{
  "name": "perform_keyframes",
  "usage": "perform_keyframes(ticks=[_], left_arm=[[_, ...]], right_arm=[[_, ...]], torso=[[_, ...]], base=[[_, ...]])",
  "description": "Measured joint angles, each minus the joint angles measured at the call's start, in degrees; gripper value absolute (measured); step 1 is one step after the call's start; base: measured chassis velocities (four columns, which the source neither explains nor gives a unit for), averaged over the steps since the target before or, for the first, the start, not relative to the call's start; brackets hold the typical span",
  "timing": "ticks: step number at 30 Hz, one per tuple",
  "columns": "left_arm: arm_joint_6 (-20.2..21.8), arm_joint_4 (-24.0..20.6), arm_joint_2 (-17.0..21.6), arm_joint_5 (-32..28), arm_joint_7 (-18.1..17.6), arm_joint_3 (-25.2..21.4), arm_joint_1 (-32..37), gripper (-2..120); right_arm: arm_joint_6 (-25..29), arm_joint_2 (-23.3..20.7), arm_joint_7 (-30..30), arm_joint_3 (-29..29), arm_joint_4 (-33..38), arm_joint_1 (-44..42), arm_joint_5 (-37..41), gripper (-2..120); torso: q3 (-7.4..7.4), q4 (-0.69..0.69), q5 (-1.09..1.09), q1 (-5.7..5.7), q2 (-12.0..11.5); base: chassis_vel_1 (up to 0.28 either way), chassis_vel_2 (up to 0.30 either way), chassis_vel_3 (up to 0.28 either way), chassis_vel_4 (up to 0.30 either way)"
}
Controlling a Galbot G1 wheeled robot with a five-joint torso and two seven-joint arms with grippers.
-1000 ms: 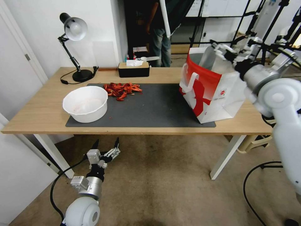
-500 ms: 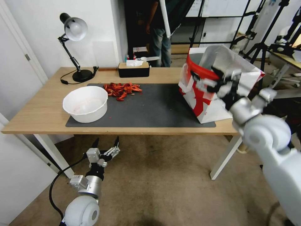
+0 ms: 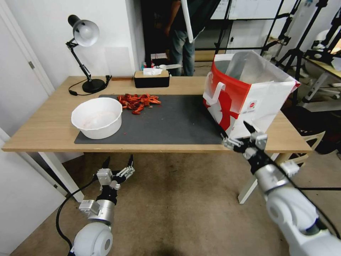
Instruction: Close the takeout container lid, then place the container into the takeout bag.
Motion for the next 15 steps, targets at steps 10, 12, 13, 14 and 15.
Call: perform_keyframes(ticks=[10, 12, 13, 14, 15], left_arm=[[-1.7, 1.3, 0.2, 3.7, 1.6, -0.3, 0.2, 100], [-2.1, 1.4, 0.1, 3.9, 1.7, -0.3, 0.3, 100], [-2.1, 1.4, 0.1, 3.9, 1.7, -0.3, 0.3, 100], [-2.3, 1.5, 0.1, 3.9, 1.8, -0.3, 0.3, 100], [-2.5, 1.5, 0.2, 3.9, 1.8, -0.3, 0.3, 100]], right_arm=[[7.2, 6.9, 3.3, -2.1, -2.1, -7.3, -4.0, 100], [8.7, 8.4, 3.2, -2.4, -3.1, -8.4, -4.7, 100], [8.7, 8.4, 3.2, -2.4, -3.1, -8.4, -4.7, 100], [9.4, 9.0, 3.0, -2.6, -3.6, -8.9, -4.9, 100], [9.9, 9.6, 2.8, -2.7, -4.0, -9.2, -5.1, 100]], torso=[[0.00, 0.01, -0.02, 0.00, 0.0], [0.00, 0.00, 0.00, 0.00, 0.0], [0.00, 0.00, 0.00, 0.00, 0.0], [0.00, 0.01, -0.02, 0.00, 0.0], [0.00, 0.01, -0.01, 0.00, 0.0]], base=[[0.000, 0.000, 0.000, 0.000], [0.000, 0.000, 0.000, 0.000], [0.000, 0.000, 0.000, 0.000], [0.000, 0.000, 0.000, 0.000], [0.000, 0.000, 0.000, 0.000]])
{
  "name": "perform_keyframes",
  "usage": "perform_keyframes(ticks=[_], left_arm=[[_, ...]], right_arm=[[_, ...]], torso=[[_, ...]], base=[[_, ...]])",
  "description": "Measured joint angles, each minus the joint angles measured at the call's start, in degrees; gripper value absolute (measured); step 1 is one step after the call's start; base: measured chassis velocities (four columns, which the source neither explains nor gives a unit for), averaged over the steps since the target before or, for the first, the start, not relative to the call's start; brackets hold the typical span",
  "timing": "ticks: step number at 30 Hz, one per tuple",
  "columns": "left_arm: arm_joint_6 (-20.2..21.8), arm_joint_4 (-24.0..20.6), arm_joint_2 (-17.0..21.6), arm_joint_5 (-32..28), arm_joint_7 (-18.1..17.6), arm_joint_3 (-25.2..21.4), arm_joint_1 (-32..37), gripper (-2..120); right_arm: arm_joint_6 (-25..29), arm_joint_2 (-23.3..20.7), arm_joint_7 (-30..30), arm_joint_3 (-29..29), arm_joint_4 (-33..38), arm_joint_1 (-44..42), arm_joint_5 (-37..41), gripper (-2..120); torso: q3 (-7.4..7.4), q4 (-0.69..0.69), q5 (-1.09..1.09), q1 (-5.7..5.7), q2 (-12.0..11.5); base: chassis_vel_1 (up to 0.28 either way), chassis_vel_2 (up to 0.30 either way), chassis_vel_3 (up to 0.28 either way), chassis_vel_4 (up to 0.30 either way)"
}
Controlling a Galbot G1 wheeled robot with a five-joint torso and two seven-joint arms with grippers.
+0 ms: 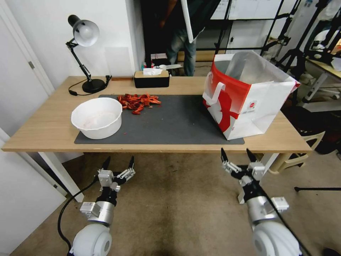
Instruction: Close the takeout container lid, then place the container into the takeout bag.
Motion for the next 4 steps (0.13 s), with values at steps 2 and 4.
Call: perform_keyframes(ticks=[2, 4], left_arm=[[-0.2, 0.0, 0.0, 0.0, 0.1, 0.0, 0.0, 100], [-0.5, 0.0, 0.1, 0.0, 0.3, -0.1, 0.2, 100]], right_arm=[[0.8, 0.7, -0.2, -0.2, -0.7, -0.4, -0.3, 100], [2.0, 1.6, -0.4, -0.4, -1.8, -0.8, -0.6, 100]], torso=[[0.00, 0.00, 0.01, 0.00, 0.0], [0.00, 0.00, 0.00, 0.00, 0.0]], base=[[0.000, 0.000, 0.000, 0.000], [0.000, 0.000, 0.000, 0.000]])
